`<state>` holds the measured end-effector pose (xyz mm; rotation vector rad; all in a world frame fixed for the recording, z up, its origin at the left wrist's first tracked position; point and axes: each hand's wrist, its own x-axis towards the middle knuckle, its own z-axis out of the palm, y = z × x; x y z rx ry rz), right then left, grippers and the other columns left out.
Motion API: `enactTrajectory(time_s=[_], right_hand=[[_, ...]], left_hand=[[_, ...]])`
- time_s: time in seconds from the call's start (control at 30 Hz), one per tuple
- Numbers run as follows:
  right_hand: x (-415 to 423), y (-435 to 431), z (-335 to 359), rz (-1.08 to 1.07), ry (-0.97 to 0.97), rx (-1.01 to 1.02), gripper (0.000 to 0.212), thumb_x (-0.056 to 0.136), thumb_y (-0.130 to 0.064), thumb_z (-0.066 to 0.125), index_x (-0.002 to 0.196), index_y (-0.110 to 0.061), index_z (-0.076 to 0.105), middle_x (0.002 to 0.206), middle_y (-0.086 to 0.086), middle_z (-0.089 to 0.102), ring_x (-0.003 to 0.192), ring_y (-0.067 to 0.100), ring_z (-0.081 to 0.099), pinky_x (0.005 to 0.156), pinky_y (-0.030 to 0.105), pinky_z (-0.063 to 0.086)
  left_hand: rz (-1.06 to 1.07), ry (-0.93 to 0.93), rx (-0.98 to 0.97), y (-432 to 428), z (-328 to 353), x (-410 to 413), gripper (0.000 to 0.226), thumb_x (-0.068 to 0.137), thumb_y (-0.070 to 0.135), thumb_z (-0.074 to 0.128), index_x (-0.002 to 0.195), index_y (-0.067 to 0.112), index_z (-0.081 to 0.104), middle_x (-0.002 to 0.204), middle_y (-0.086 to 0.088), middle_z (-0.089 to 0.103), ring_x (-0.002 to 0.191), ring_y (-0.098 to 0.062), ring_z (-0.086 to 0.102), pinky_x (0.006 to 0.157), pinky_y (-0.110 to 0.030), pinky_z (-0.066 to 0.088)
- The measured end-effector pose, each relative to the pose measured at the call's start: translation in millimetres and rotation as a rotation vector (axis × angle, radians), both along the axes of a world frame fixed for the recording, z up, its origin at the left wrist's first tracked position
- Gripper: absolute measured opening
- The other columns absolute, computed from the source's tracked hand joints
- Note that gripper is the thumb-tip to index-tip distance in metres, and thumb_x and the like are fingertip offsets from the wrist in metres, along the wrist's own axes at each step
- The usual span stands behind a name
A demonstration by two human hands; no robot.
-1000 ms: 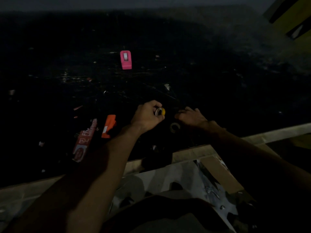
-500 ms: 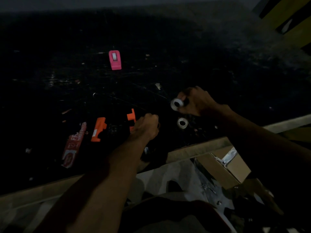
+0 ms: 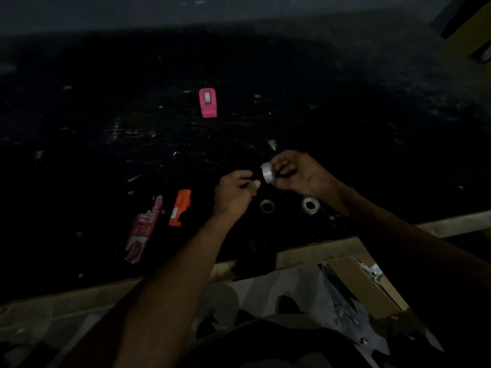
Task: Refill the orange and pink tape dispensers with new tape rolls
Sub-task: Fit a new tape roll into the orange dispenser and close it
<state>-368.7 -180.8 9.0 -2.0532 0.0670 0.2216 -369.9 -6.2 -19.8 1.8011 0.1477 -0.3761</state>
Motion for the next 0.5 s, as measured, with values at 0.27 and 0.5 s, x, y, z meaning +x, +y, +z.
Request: enactTrajectory(time_s=[0.27, 0.5], right_hand=[[12, 58, -12, 0.180, -0.075, 0.004, 0.040, 0.069, -0.005, 0.077, 0.104, -0.017, 0.061, 0.104, 0.006, 0.064, 0.089, 0.013, 0.055, 0.081, 0.025, 0.047], [23, 80, -9, 0.242, -0.045, -0.107, 0.054, 0.071, -0.014, 0.080, 0.119, -0.021, 0.057, 0.111, -0.001, 0.059, 0.093, 0.013, 0.050, 0.072, 0.010, 0.044]], left_hand=[[-0.014, 0.095, -0.313, 66, 12, 2, 0.050, 0.082, 0.010, 0.073, 0.128, 0.021, 0.057, 0.119, -0.015, 0.065, 0.104, -0.021, 0.065, 0.089, -0.034, 0.056], [-0.003, 0.055, -0.324, 94, 8, 6, 0.045, 0.079, 0.008, 0.074, 0.119, 0.026, 0.063, 0.119, -0.022, 0.065, 0.099, -0.021, 0.066, 0.083, -0.029, 0.058]])
